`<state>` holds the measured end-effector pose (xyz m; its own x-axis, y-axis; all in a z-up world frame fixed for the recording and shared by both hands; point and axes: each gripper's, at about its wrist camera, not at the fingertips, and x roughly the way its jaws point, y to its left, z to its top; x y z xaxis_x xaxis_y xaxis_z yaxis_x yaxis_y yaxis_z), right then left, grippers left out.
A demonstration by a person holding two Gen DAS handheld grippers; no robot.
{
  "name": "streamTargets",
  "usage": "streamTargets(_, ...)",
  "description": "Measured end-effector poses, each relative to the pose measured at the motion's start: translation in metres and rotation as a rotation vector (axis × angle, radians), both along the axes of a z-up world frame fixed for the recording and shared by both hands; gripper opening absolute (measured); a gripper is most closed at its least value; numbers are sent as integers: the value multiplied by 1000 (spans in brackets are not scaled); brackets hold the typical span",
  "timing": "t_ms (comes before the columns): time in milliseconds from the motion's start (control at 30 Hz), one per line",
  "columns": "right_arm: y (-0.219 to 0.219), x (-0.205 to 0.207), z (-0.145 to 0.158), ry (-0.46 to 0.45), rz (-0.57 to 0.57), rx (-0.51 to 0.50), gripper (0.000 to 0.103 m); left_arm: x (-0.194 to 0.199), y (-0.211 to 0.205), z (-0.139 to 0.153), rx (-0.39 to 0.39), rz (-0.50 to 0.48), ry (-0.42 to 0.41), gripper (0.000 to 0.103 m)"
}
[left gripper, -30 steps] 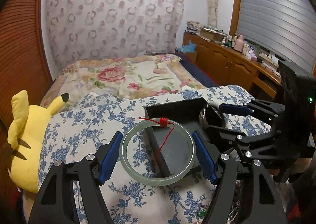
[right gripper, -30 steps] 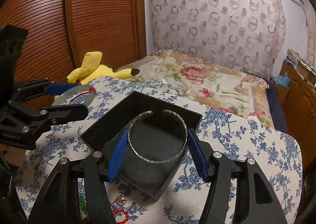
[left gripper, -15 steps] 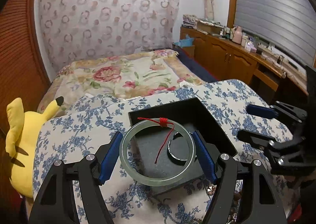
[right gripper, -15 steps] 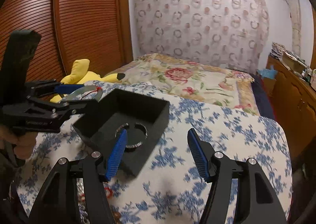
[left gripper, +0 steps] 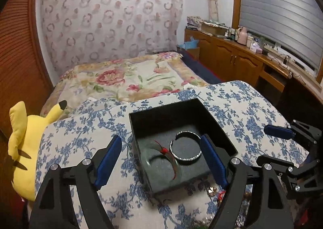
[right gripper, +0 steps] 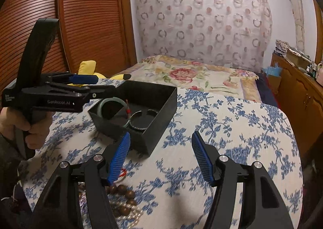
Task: Organize jewelry
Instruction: 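Move the right tool back over the jewelry pile toward the pearl strands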
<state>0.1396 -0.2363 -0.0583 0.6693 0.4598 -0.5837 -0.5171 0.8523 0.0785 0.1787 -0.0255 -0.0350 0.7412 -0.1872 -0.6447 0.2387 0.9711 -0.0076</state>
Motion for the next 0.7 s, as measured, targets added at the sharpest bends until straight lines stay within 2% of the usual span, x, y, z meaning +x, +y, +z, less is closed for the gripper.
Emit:
streamTargets(133, -4, -17, -3, 16, 4, 16, 66, -22, 8, 0, -6, 6, -23, 84)
streamTargets(200, -4, -24, -6, 29, 13, 23, 66, -32, 11, -2, -8, 13, -31, 85)
streamTargets(433, 6, -48, -17, 75, 62, 26, 50, -65, 28, -18, -40, 38, -16, 91)
streamTargets(700, 28, -68, -24, 112, 137, 17, 46, -94, 50, -35, -58, 83, 6, 92)
